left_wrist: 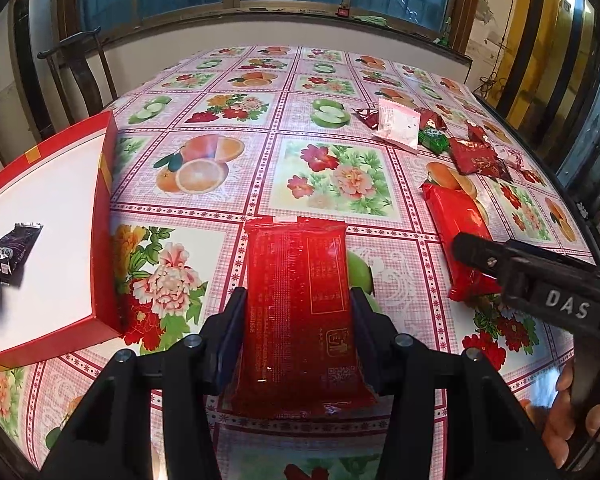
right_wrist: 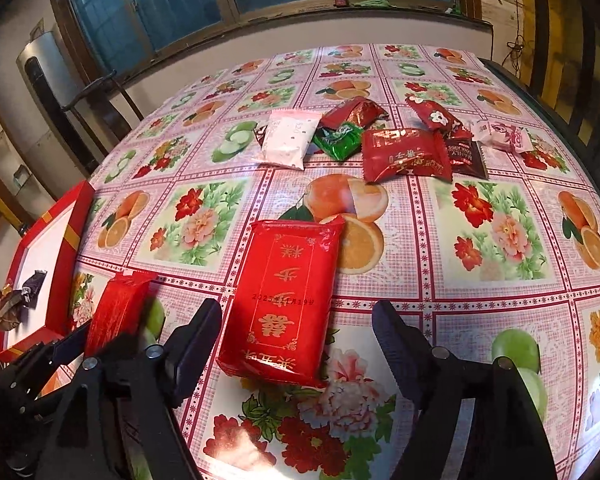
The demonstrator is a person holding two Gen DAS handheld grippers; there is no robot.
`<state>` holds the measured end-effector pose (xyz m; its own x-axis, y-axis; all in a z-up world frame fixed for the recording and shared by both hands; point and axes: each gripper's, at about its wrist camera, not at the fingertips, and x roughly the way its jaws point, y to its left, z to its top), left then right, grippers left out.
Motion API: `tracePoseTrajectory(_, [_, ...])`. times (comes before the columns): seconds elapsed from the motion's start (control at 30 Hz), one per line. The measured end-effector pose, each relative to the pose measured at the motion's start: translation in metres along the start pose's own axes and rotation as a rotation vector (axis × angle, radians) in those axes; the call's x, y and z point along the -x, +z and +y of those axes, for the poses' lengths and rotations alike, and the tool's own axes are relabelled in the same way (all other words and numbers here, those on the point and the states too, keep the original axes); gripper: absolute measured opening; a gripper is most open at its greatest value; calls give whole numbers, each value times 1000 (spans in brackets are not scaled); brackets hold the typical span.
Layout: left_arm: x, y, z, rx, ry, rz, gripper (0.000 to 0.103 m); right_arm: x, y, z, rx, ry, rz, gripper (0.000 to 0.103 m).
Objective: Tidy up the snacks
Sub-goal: 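Lift both held red packets off the cloth with both tools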
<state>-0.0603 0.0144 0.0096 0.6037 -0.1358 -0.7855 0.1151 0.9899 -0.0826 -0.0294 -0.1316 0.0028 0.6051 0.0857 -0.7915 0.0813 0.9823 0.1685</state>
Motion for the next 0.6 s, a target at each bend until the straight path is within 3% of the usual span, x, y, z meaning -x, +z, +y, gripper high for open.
tracePoseTrajectory(0.2, [-1, 0, -3, -10, 5, 3, 49, -16, -4, 32, 96, -177, 30, 83])
tracePoseTrajectory(0.3, [-1, 0, -3, -12, 6, 3, 49, -15, -3, 28, 91, -170, 40, 79])
tracePoseTrajectory(0.33, [-1, 0, -3, -12, 7, 3, 49, -13, -3, 28, 92, -169, 42, 71])
tracePoseTrajectory(0.37, [-1, 0, -3, -13, 8, 2, 49, -10, -3, 25, 88, -168, 41, 53])
tracePoseTrajectory(0.6, [7, -3, -7, -22, 23, -42, 49, 7, -11, -3, 48, -133, 41, 50])
